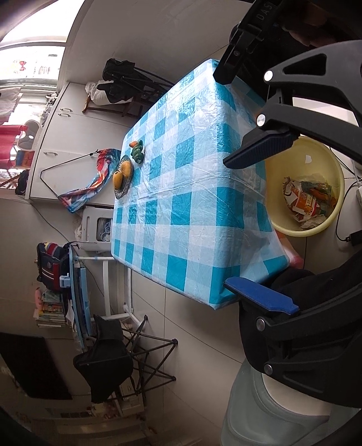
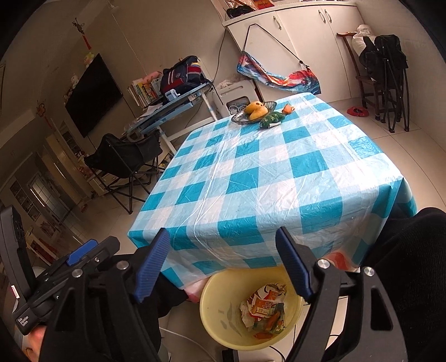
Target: Collect trash
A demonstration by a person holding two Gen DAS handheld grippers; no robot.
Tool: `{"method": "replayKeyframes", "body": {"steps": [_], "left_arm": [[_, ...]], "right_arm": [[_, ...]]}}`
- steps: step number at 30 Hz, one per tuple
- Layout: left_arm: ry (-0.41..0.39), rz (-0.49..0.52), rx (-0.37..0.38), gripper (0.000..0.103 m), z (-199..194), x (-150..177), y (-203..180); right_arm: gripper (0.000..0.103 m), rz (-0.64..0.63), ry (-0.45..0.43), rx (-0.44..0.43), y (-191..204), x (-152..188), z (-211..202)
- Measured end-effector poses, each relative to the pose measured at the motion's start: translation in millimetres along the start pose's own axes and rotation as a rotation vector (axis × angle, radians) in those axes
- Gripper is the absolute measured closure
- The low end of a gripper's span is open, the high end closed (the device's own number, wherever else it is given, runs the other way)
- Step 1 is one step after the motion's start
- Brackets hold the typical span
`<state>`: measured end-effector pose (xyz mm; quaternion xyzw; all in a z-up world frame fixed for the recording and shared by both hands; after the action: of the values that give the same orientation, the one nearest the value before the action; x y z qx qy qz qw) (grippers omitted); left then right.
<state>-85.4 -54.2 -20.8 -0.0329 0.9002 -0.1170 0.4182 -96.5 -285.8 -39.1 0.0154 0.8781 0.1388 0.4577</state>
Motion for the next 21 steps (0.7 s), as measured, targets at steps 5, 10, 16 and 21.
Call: {"method": "replayKeyframes", "body": {"steps": [5, 10, 16, 21], "left_arm": [[-0.043, -0.011, -0.018, 0.022, -4, -3, 5], [-0.054, -0.024, -0.021, 0.020, -4, -3, 9], [-0.060, -0.042, -0.027, 0.018, -3, -3, 13], [-0.058, -0.060, -0.035, 0.017, -1, -3, 16]], "right_arm": [[0.020, -0.013, -0.051, 0.065, -2, -3, -7], [0.018, -0.006, -0.038, 0.090, -7, -4, -1], [0.017, -0.033, -0.018, 0.098, -2, -2, 3], [0.017, -0.036, -0.019, 0.103, -2, -1, 2]]}}
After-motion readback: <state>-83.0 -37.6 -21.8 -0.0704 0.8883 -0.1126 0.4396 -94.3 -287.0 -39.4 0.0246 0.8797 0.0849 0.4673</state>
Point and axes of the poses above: each gripper's, at about its wrist camera, not at the fingertips, and z roughly the way its jaws point, y to its left, x to its underside, the point moved 1 cm from there along z, roughly the way its jaws point, and after that the axes turned 13 degrees about -z, right-handed, at the moved point
